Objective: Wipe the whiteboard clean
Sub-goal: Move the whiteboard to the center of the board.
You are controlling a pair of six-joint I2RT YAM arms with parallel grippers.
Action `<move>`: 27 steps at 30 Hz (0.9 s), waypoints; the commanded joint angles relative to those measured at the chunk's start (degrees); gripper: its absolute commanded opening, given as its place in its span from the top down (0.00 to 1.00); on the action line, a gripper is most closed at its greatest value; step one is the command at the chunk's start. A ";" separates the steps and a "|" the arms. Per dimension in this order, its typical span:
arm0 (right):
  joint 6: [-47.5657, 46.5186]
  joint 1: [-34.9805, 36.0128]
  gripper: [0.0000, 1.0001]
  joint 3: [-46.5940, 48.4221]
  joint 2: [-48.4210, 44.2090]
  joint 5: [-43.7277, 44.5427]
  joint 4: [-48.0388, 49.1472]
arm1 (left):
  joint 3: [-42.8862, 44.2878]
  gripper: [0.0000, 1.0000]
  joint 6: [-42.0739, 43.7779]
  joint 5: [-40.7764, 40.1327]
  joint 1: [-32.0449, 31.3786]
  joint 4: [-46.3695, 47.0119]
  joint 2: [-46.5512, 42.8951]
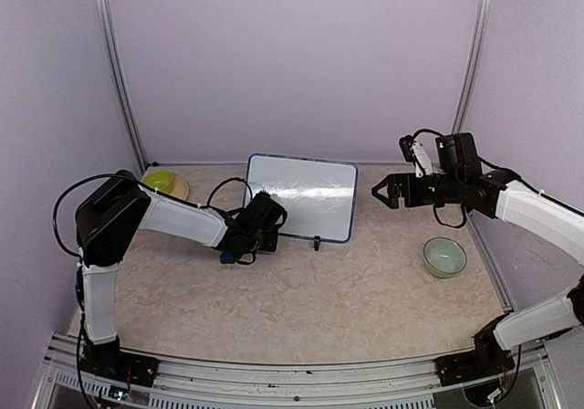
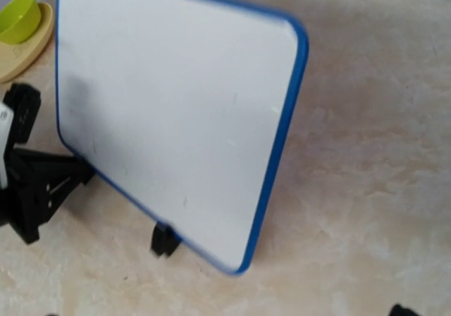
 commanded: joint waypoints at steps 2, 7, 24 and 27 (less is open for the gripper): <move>0.80 -0.63 0.00 -1.81 -0.90 -0.58 1.76 | 7.42 0.89 -9.44 -3.87 -0.81 -4.74 3.26; 0.76 -0.72 0.00 -2.41 -0.94 -0.79 1.95 | 11.98 0.88 -13.65 -5.99 -1.69 -8.68 5.48; 1.09 -1.10 0.00 -3.67 0.03 -1.80 2.97 | 3.51 0.32 -12.37 -8.79 -3.51 -4.14 -4.09; 1.13 -1.06 0.00 -4.19 0.19 -2.10 3.06 | 0.83 0.21 -10.85 -8.95 -3.58 -4.18 -8.73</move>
